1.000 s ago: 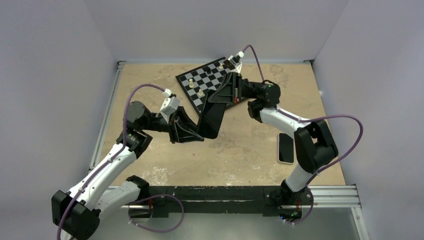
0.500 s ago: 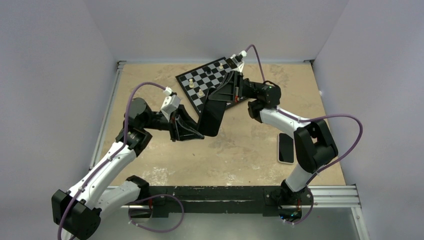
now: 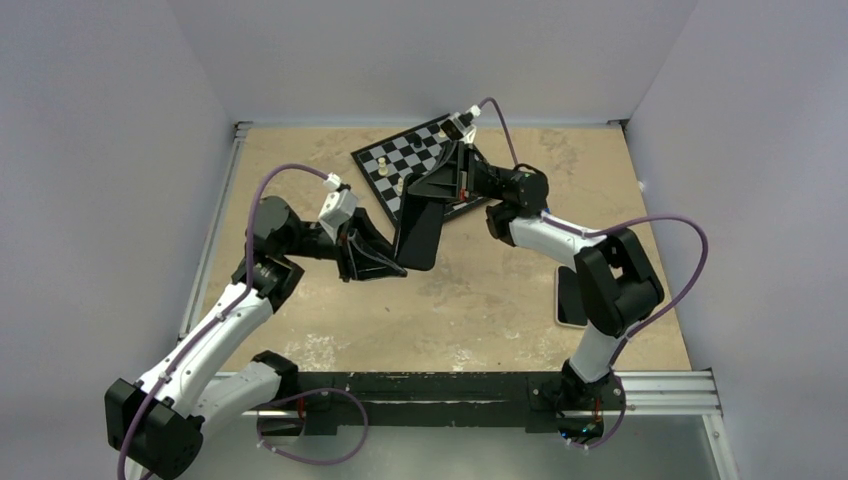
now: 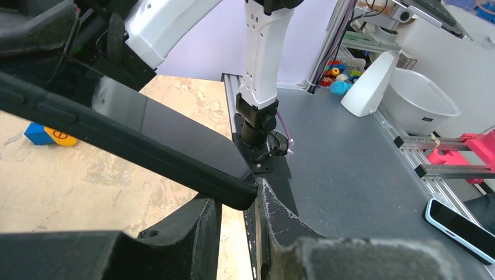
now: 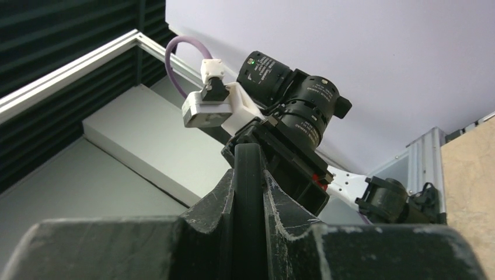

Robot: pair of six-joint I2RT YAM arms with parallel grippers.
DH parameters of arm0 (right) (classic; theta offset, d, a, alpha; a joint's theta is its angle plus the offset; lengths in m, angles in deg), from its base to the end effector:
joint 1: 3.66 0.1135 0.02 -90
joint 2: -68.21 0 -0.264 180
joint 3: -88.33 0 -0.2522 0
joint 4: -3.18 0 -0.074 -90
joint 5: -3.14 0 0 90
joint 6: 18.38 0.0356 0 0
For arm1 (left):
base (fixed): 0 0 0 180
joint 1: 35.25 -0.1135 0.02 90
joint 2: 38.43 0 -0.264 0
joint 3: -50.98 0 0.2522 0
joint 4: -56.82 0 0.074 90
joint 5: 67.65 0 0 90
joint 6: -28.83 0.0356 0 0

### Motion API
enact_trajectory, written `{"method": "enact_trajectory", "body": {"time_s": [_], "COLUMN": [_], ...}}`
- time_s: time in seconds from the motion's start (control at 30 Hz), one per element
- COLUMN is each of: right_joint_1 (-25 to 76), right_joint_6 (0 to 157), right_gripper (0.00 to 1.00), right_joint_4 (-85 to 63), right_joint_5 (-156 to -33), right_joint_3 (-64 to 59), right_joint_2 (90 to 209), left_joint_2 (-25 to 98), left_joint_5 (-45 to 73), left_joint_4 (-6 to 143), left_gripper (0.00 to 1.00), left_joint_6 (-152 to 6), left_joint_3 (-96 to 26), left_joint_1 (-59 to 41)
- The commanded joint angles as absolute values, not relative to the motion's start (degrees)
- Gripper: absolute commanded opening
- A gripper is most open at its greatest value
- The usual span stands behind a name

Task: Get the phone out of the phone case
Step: Remove the phone case from the phone.

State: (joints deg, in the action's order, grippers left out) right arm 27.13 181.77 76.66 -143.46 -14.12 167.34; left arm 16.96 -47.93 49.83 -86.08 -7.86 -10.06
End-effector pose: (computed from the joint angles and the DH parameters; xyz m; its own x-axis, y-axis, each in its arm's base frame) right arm 0.2890 0.2068 0.3551 -0.9129 0.0576 -0.4042 -0.3851 -0.4502 0.8056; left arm 0.1725 -0.1182 0.3615 -0.2646 -0.0326 -0.9638 0.9591 -0.1129 -0.2595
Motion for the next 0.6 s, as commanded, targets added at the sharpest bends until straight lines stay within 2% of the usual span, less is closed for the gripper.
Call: {"method": "enact_trajectory", "body": {"time_s": [0.0, 0.3, 0.5, 0.53, 0.57], "right_joint_1": [33.88, 34.04, 33.66, 33.31, 32.45], "right_joint_6": [190.16, 184.71, 169.55, 166.97, 164.79], "right_gripper": [0.00, 0.00, 0.00, 0.00, 0.00], "right_joint_4": [86.37, 81.56, 65.90, 62.82, 59.87], "right_joint_5": [-143.72, -144.21, -144.63, -144.34, -144.08], "right_joint_3": [-11.98, -12.72, -14.51, -14.69, -14.67], "right_joint_2": [168.52, 165.57, 159.54, 158.50, 157.53], "left_joint_2": [18.66, 19.82, 18.31, 18.10, 17.59], "left_joint_5": [-37.08, -30.04, -27.71, -27.90, -28.11], "left_joint_4": [41.12, 53.99, 53.27, 53.11, 53.08], "left_gripper": [0.00, 0.00, 0.00, 0.05, 0.16], "left_joint_6": [-80.51, -77.20, -82.12, -83.69, -85.15], "left_joint_3": [-7.75, -11.32, -9.00, -8.63, -8.06], "left_joint_1": [-11.60, -11.69, -11.56, -11.45, -11.43]}}
